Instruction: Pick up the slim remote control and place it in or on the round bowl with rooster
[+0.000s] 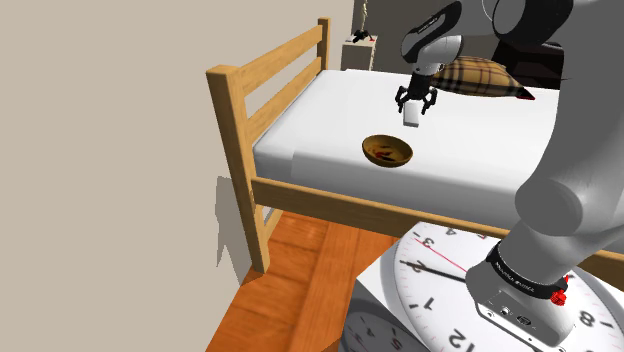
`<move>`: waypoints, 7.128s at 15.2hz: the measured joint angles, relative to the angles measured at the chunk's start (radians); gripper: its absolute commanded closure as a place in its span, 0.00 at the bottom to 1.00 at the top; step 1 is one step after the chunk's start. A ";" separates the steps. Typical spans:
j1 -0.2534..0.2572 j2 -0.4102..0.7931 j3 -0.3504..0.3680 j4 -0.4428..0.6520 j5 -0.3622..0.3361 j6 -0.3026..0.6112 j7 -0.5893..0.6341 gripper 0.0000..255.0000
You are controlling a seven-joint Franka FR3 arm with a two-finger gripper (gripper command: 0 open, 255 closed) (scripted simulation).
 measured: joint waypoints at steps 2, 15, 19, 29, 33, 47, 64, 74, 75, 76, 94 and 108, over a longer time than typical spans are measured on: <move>0.000 0.003 0.000 -0.001 0.001 0.003 -0.001 0.00; 0.000 0.003 0.000 0.000 0.001 0.004 0.000 1.00; 0.000 -0.005 -0.001 0.003 -0.001 -0.008 0.001 1.00; 0.004 -0.056 -0.009 0.061 -0.018 -0.115 0.013 1.00; 0.003 -0.068 -0.011 0.096 -0.023 -0.161 0.016 1.00; 0.072 -0.275 0.000 -0.076 -0.077 -0.188 0.105 1.00; 0.229 -0.761 0.170 -0.629 -0.143 -0.108 0.454 1.00; 0.291 -0.877 0.272 -0.794 -0.105 -0.057 0.595 1.00; 0.292 -0.872 0.273 -0.803 -0.105 -0.043 0.596 1.00; 0.292 -0.868 0.274 -0.812 -0.104 -0.030 0.596 1.00; 0.291 -0.813 0.274 -0.881 -0.103 0.096 0.591 0.00; 0.290 -0.876 0.270 -0.802 -0.106 -0.047 0.592 0.00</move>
